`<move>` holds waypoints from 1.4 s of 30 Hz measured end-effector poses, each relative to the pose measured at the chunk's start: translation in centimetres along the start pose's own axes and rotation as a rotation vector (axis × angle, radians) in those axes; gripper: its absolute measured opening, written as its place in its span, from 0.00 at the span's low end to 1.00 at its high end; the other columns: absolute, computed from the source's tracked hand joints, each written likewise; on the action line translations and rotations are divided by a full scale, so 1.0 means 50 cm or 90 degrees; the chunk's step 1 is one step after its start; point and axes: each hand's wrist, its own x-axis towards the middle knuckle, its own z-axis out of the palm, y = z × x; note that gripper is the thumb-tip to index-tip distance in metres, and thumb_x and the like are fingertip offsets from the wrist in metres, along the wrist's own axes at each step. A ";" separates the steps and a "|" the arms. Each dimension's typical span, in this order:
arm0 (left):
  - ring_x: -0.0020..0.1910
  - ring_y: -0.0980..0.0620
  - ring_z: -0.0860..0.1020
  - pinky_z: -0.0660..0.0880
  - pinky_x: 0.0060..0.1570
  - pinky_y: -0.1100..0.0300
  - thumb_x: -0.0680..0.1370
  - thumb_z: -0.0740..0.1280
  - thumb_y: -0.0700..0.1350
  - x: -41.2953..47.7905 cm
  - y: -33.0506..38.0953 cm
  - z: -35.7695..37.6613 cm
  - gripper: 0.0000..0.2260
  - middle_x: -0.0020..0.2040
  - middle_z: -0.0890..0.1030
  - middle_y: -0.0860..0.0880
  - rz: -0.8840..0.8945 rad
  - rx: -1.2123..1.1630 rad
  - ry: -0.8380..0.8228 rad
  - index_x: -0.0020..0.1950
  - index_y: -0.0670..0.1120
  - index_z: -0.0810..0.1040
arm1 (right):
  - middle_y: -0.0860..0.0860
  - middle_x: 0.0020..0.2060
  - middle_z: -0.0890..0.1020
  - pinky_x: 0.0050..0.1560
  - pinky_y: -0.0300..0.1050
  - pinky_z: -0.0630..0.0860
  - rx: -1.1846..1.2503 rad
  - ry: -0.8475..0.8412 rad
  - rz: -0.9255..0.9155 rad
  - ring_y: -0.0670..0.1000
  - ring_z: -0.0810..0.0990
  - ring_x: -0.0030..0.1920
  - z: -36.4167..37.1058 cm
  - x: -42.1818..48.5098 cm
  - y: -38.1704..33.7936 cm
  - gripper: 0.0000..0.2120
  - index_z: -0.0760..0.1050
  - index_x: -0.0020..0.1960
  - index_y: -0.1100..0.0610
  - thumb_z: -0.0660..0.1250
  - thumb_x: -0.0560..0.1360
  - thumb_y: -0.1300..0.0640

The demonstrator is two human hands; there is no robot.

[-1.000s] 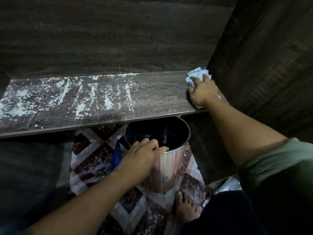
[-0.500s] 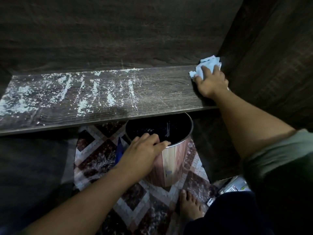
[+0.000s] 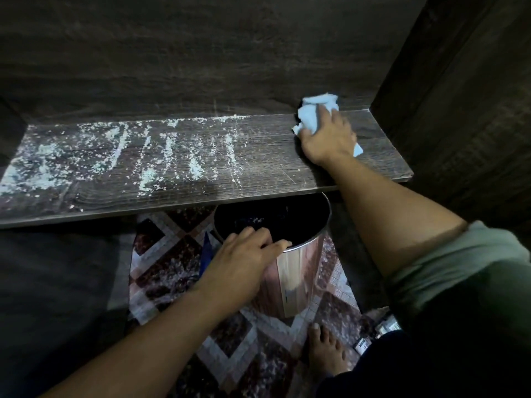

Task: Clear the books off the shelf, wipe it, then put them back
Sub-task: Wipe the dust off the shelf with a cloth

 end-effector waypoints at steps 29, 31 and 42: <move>0.40 0.50 0.70 0.66 0.36 0.58 0.63 0.76 0.32 -0.016 0.005 -0.018 0.30 0.42 0.71 0.52 -0.015 -0.014 0.004 0.64 0.50 0.78 | 0.56 0.63 0.70 0.62 0.53 0.71 0.027 0.007 -0.297 0.59 0.71 0.62 -0.068 0.004 -0.121 0.18 0.74 0.66 0.46 0.59 0.77 0.55; 0.41 0.51 0.70 0.66 0.36 0.58 0.64 0.75 0.33 -0.016 0.007 -0.016 0.30 0.43 0.71 0.52 -0.013 -0.007 -0.004 0.64 0.51 0.78 | 0.57 0.65 0.66 0.63 0.57 0.70 -0.020 0.016 -0.308 0.61 0.67 0.64 -0.043 0.003 -0.119 0.21 0.69 0.70 0.46 0.60 0.77 0.54; 0.41 0.51 0.70 0.62 0.38 0.60 0.63 0.75 0.32 -0.023 0.004 -0.015 0.32 0.43 0.71 0.53 -0.013 -0.008 -0.009 0.64 0.52 0.78 | 0.52 0.57 0.77 0.60 0.42 0.70 0.216 -0.173 -0.256 0.54 0.74 0.60 -0.048 -0.029 -0.103 0.18 0.83 0.52 0.49 0.58 0.74 0.64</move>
